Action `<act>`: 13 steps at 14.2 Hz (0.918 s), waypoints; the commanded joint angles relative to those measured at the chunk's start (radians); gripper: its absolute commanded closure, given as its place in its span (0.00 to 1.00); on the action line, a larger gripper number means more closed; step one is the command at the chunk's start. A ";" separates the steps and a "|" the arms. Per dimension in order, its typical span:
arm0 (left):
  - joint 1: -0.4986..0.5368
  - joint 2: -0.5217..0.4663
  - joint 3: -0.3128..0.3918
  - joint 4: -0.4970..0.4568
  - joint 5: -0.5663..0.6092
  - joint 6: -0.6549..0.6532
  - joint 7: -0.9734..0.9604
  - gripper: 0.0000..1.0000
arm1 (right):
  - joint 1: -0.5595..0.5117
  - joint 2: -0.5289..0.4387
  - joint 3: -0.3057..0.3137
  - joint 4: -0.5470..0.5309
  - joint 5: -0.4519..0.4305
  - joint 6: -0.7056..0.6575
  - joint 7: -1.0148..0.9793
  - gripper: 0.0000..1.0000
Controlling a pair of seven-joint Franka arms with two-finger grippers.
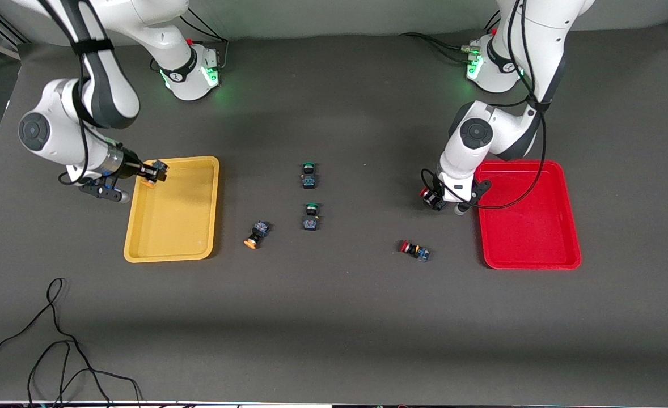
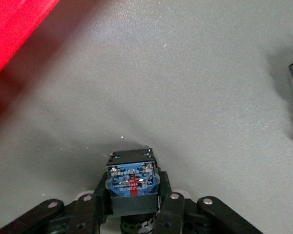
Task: Place red and yellow buttons in trays
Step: 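Place the yellow button in the yellow tray while the left gripper places the red button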
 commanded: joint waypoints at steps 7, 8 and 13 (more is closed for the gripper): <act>0.129 -0.191 0.013 0.331 0.091 -0.788 0.301 1.00 | 0.017 0.239 -0.001 0.023 0.062 0.133 -0.093 0.75; 0.169 -0.218 0.013 0.319 0.091 -0.816 0.378 1.00 | 0.017 0.240 0.000 0.023 0.062 0.138 -0.091 0.17; 0.351 -0.367 0.017 -0.025 0.093 -0.512 0.609 1.00 | 0.020 0.173 0.028 0.050 0.062 0.114 -0.070 0.00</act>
